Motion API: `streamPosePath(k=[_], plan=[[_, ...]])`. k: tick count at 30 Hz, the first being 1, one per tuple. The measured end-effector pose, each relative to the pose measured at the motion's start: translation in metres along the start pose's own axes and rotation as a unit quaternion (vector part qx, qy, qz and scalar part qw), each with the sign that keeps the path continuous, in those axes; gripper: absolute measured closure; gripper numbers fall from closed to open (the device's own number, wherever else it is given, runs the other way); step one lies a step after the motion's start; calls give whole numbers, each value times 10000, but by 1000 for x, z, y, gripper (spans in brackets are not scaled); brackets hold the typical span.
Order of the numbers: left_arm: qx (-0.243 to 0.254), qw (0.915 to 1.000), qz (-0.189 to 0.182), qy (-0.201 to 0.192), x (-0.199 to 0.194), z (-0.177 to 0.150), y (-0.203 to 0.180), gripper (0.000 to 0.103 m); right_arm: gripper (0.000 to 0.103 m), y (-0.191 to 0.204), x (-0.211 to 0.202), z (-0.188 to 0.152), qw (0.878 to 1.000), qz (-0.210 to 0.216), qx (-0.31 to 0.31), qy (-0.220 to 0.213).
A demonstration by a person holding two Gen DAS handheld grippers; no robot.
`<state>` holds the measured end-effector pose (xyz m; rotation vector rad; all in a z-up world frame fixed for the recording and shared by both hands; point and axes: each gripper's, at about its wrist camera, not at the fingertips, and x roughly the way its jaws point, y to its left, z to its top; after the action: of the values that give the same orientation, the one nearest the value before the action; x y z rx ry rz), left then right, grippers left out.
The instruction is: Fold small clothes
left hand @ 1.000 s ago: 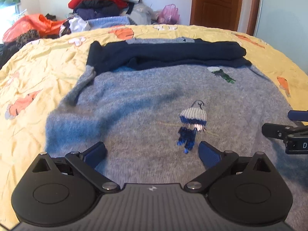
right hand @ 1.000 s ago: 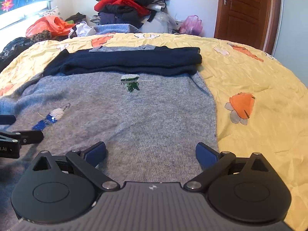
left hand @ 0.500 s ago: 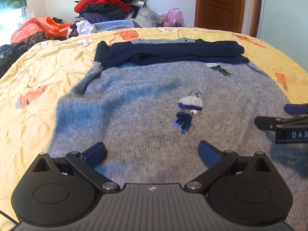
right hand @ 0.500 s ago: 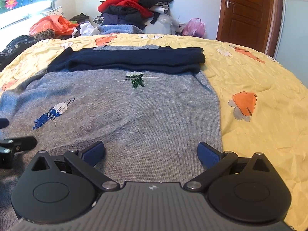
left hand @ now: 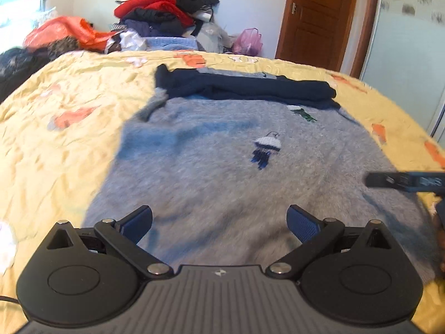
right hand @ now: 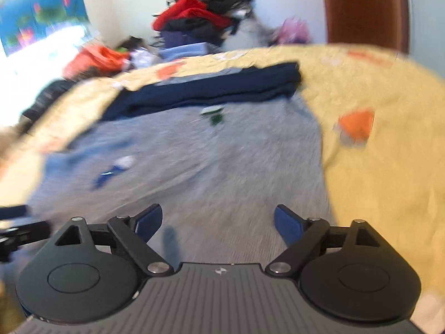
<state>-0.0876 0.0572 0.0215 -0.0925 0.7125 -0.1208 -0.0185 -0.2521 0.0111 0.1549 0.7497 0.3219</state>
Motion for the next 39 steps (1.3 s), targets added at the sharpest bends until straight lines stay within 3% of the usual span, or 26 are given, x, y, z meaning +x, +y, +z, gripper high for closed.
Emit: streamPosePath(k=[5,8,10,14,16,19,21,24,26,28,30,32,36,39], plan=[[-376,9991,-190,-31,-23,-14,19,0,18,-5,-40,-22,9995,199,128,194],[-183,9989,-375,-224,-33,-13,11,0,18,18,-57,-38,9989,192,-426,98],[82,9993,-345,-73,-29,-11,0,0,18,32,-52,-49,9961,119,-783,396],[534,9972,-301,433,-15,-17,-18,0,14,53,-51,-64,9876,-161,-1519,369],[699,9947,-268,699,-11,-25,-21,0,15,50,-55,-59,9899,-59,-1356,410],[977,9922,-207,748,-17,-32,-21,0,15,35,-67,-49,9942,-86,-1014,336],[895,9926,-316,752,-28,-33,-10,0,15,20,-77,-41,9972,-100,-709,231],[298,9976,-415,467,-57,-27,31,0,12,-13,-97,-31,9999,63,-47,111],[-445,9980,-284,359,-73,-24,70,0,10,-37,-107,-29,9986,194,472,147],[-1467,9878,-290,442,-81,-27,113,0,10,-62,-111,-32,9948,218,951,300],[-2453,9659,-632,532,-84,-36,146,0,10,-83,-113,-39,9892,174,1363,515],[-3051,9450,-1053,537,-84,-46,159,0,12,-98,-113,-48,9820,240,1712,757],[-3504,9138,-1884,817,-64,-51,149,0,11,-104,-116,-54,9752,620,1902,944],[-3626,9030,-2075,1004,-47,-50,138,0,10,-106,-113,-54,9670,1008,2029,1170]])
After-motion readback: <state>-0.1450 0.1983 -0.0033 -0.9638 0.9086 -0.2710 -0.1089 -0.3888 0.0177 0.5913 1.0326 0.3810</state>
